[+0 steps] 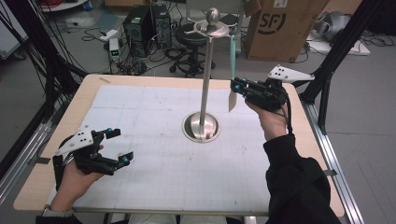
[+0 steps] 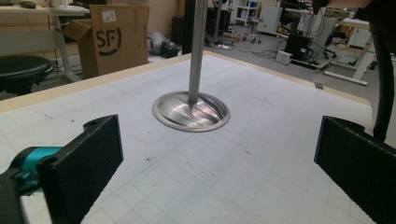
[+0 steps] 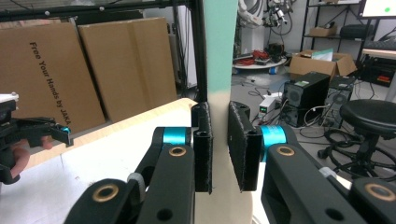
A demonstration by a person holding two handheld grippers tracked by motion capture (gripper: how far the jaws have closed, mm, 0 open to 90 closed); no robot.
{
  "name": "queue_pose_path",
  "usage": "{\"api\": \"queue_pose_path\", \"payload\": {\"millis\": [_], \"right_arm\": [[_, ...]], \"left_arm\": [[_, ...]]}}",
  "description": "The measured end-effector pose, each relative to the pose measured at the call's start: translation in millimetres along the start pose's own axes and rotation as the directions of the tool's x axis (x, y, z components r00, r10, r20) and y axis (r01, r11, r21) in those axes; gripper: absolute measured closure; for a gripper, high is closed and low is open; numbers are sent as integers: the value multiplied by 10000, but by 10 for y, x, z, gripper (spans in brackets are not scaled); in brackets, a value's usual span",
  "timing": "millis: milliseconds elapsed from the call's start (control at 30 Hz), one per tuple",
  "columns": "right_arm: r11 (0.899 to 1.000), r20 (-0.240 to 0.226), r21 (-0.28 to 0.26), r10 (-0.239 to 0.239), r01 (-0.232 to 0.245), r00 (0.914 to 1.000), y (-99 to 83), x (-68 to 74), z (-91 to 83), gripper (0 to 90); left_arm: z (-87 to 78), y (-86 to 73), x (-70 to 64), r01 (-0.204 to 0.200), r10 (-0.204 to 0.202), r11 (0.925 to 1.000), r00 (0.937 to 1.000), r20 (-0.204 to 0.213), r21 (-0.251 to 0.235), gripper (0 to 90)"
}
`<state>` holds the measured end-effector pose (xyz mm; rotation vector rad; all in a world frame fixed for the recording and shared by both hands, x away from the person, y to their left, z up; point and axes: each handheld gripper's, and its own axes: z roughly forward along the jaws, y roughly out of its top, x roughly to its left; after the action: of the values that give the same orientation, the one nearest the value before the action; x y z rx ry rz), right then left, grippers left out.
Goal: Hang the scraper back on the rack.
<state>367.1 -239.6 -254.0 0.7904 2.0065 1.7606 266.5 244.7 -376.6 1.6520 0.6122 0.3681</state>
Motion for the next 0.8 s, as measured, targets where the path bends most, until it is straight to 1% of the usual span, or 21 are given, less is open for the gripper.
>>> {"api": "queue_pose_path", "payload": {"millis": [67, 233, 300, 367, 400, 467, 500, 600, 733, 800], "right_arm": [[10000, -5, -9, 66, -66, 10000, -13, 3, 13, 802], [9999, 126, -164, -21, 23, 9999, -36, 32, 31, 782], [9997, 160, -248, -27, 31, 9999, -50, 44, 39, 713], [9997, 357, -228, -116, 124, 9993, -60, 66, 48, 632], [9996, 403, -258, -139, 149, 9991, -68, 76, 50, 607], [9990, 478, -363, -225, 243, 9986, -91, 99, 49, 528], [9988, 564, -396, -250, 273, 9981, -109, 111, 45, 505], [9989, 594, -408, -226, 251, 9980, -186, 122, 32, 417], [9993, 717, -240, -271, 289, 9971, -315, 128, 2, 282], [9996, 752, -106, -246, 254, 9969, -386, 129, -13, 175]], "left_arm": [[-2, -1, 2, 1, -1, 10000, 10000, -18, -12, 17], [3, -5, 4, -3, 3, 10000, 10000, -44, 34, 17], [15, -7, -5, -13, 13, 10000, 10000, -4, 35, 17], [24, -7, -10, -16, 16, 10000, 10000, 41, 41, 17], [26, -6, -9, -30, 30, 10000, 10000, 55, 43, 17], [26, -4, -3, -17, 16, 10000, 10000, 46, 29, 17], [27, -3, 0, 3, -3, 10000, 10000, 40, 5, 17], [28, 6, 6, 5, -5, 10000, 10000, 42, -30, 17], [42, 16, 4, 8, -7, 10000, 10000, 85, -47, 17], [53, 17, 4, 4, -4, 10000, 10000, 97, -50, 17]]}}
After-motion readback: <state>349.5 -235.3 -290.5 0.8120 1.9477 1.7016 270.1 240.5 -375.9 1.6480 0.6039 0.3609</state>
